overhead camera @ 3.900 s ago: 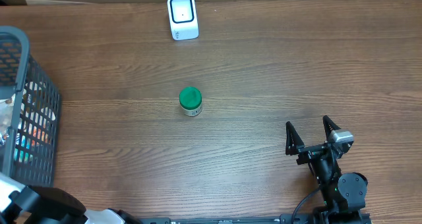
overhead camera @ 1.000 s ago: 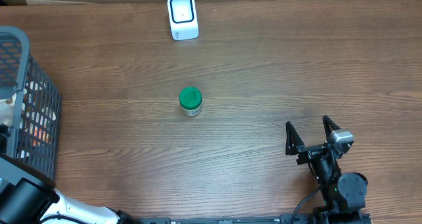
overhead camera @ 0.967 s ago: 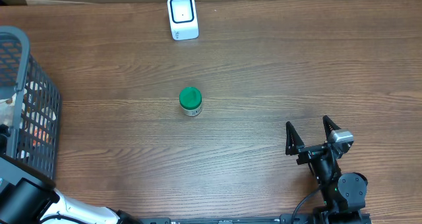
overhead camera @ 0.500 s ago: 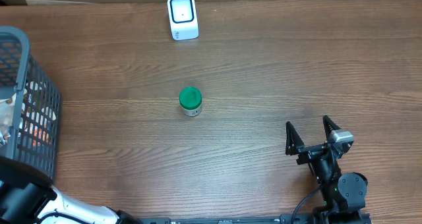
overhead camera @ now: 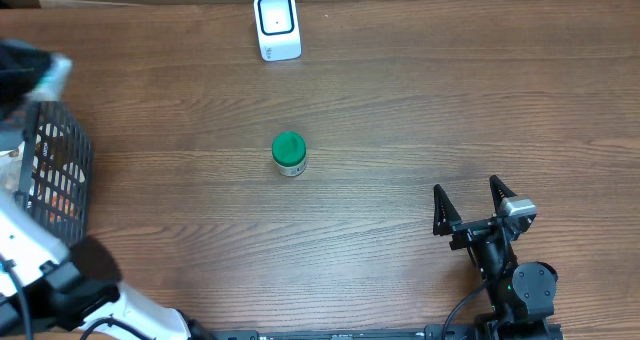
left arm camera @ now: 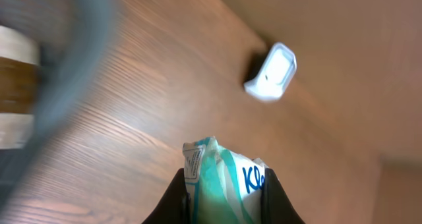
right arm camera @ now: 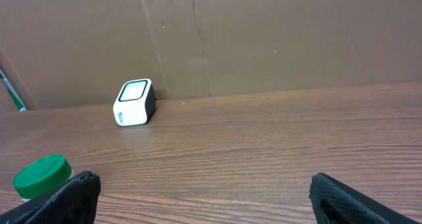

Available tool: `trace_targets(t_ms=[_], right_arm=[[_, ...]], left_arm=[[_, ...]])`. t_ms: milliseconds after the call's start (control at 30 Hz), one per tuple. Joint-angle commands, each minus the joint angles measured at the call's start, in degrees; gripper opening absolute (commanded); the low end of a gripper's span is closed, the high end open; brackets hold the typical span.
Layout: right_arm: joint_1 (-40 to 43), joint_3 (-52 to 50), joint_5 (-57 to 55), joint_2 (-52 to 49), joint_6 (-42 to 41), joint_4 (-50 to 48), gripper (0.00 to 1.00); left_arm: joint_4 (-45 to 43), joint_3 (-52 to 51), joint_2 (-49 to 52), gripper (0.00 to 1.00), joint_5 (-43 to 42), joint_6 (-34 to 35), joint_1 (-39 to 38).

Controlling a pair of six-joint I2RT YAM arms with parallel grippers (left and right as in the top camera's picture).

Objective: Scan the item barcode
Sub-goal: 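Carry the mint-green packet past the scanner with the left gripper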

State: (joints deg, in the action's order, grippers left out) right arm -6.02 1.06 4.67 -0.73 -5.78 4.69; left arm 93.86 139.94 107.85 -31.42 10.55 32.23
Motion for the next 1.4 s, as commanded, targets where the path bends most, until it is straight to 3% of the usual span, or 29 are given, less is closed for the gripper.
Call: trace_targets(t_ms=[0, 300, 567, 1000, 1067, 1167, 1267, 1367], right_arm=[[0.1, -0.6, 0.1, 0.6, -0.2, -0.3, 1.00], [0.1, -0.6, 0.1, 0.6, -0.2, -0.3, 1.00], [0.1, -0.6, 0.1, 0.6, -0.2, -0.3, 1.00], [0.1, -0.6, 0.1, 0.6, -0.2, -0.3, 1.00], [0.1, -0.6, 0.1, 0.6, -0.2, -0.3, 1.00], [0.1, -0.6, 0.1, 0.6, -0.2, -0.3, 1.00], [0.1, -0.6, 0.1, 0.6, -0.2, -0.3, 1.00], [0.1, -0.6, 0.1, 0.6, -0.2, -0.3, 1.00]], left_arm=[[2.0, -0.1, -0.3, 0.04, 9.2, -4.8, -9.8], [-5.3, -16.1, -0.3, 0.04, 12.3, -3.7, -30.8], [-24.0, -36.9, -0.3, 0.04, 12.4, 3.7, -46.0], [-49.8, -52.8, -0.3, 0.05, 15.2, 16.6, -60.9], [-51.4, -53.9, -0.3, 0.12, 16.6, 17.8, -62.4], [-52.6, -54.4, -0.3, 0.35, 17.9, 18.2, -63.8], [-52.8, -54.4, -0.3, 0.51, 18.5, 18.2, -64.5], [-52.9, -54.4, -0.3, 0.54, 18.6, 15.9, -64.5]])
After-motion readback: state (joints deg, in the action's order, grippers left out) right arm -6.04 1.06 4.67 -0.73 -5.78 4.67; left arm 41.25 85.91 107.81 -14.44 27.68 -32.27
